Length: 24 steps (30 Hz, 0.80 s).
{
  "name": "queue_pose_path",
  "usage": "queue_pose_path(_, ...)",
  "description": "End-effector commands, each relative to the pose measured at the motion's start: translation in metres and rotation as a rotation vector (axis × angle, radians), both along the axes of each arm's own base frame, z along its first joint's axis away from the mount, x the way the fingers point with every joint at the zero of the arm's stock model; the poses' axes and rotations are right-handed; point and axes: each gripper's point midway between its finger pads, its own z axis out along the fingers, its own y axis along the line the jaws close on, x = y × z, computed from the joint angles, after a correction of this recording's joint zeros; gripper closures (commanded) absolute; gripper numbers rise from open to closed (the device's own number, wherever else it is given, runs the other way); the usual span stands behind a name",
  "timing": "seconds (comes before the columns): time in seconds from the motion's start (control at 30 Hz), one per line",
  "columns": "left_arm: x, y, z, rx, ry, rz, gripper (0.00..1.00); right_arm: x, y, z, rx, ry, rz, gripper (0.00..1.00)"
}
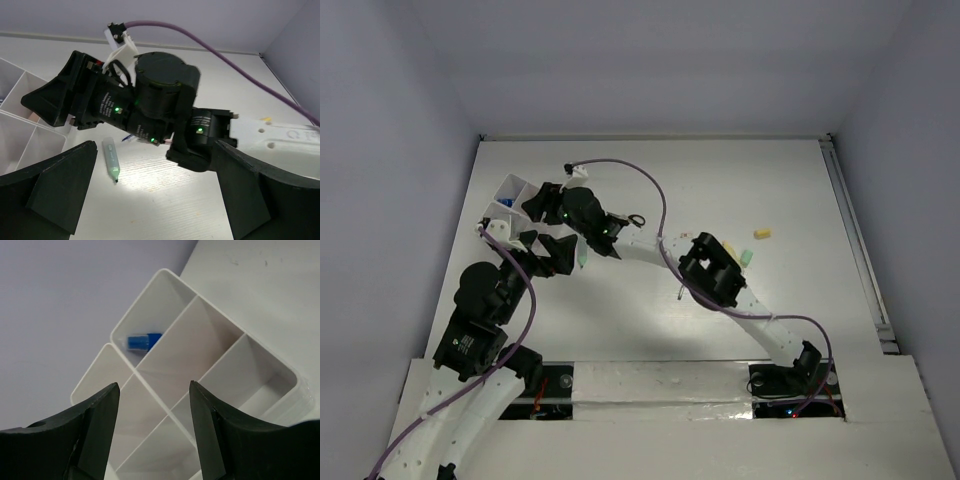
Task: Sort the stationery into containers
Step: Place the stapler in the storage box, then pick up the stationery from the center of the board.
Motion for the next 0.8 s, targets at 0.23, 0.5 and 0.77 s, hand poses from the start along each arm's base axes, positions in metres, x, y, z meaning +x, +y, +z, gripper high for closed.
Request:
queue_pose_path(0.23,0.001,0.011,0.051,-0.066,-0.107,0.059,0.01,-0.01,-0.102,0.11,0.05,-0.124,0.03,0.37)
queue_pose_path(0.5,0.037,-0.072,0.015,-0.197,0.123,-0.227,0.01,-0.024,-0.291,0.088,-0.136,-0.017,-0.235,0.38)
queue_pose_path(0.77,0.043,-0.194,-0.07,-0.162,0.397,-0.345,0.01,-0.105,-0.442,0.067,-0.355,0.013,-0.533,0.39)
